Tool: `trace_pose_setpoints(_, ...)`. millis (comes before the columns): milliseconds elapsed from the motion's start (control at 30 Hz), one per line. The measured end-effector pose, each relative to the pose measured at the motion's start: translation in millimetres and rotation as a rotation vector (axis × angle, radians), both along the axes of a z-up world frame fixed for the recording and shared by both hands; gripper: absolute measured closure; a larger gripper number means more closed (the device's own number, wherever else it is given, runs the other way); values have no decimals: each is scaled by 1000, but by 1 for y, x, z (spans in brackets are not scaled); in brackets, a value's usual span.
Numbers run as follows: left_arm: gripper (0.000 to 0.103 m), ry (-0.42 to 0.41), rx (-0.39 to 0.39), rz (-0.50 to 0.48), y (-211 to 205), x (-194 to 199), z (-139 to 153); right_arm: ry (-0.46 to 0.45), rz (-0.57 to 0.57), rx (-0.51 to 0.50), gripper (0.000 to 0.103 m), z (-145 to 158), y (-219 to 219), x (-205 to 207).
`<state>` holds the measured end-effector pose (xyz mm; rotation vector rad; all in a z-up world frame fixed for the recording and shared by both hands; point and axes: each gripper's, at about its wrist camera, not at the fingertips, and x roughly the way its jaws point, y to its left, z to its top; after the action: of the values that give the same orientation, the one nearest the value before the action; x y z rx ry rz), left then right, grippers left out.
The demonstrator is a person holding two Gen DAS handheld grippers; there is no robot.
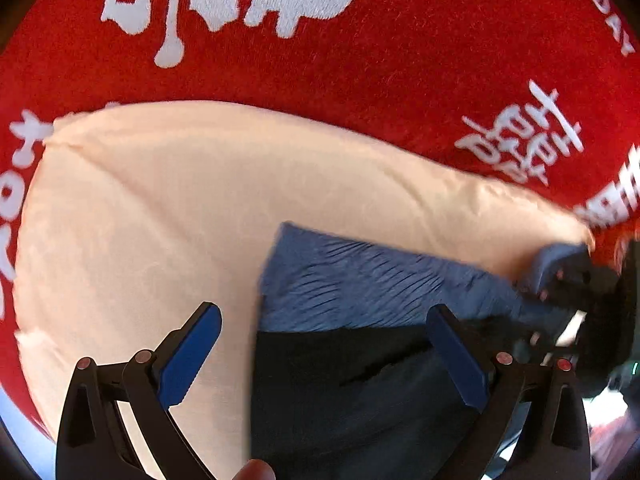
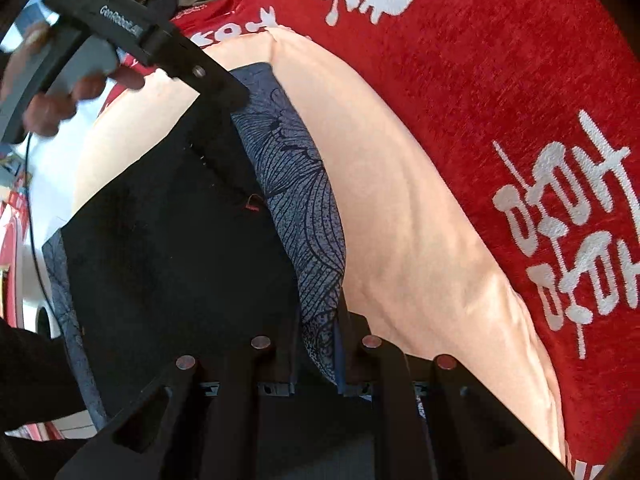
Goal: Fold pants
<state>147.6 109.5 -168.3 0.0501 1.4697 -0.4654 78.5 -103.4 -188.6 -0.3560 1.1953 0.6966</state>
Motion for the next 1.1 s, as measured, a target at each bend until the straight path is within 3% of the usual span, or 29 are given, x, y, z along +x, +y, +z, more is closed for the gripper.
trace_pose_setpoints(200,0,50,-8,-88,15,4,-17,-6,-10,13,88,-2,-1,-2)
trace_pose_setpoints(333,0,97,-33,-200,-22,1,-40,-1,-7,7,88,-12,-5,-9)
trace_pose_setpoints(400,0,158,-54,-220,-38,0,-50,0,-6,4,88,-15,-6,-9)
trace_pose_setpoints(467,2,154,-45,-222,-47,-1,-51,5,-4,0,88,-14,-6,-9)
trace_pose_setpoints(500,5,133,-36,-225,-48,-3,-49,8,-4,0,88,-14,-7,-9)
trace_pose_setpoints(567,22,106,-2,-209,-46,-5,-46,9,-6,3,89,-12,-8,-8)
trace_pose_setpoints(633,52,127,-4,-184,-35,-7,-42,13,-23,16,91,-10,-11,-5)
trace_pose_setpoints(900,68,-8,30,-199,-48,-45,-9,85,-50,31,91,-18,-21,1)
trace_pose_setpoints(967,77,-5,27,-175,-44,-49,-5,102,-50,33,63,-22,-25,4)
trace_pose_setpoints(1000,77,-4,27,-165,-44,-50,-3,117,-47,41,28,-26,-29,8)
trace_pose_setpoints(1033,77,-8,31,-162,-42,-52,0,118,-43,48,17,-27,-31,10)
trace_pose_setpoints(1100,77,-9,34,-159,-41,-56,5,163,-31,60,17,-38,-36,19)
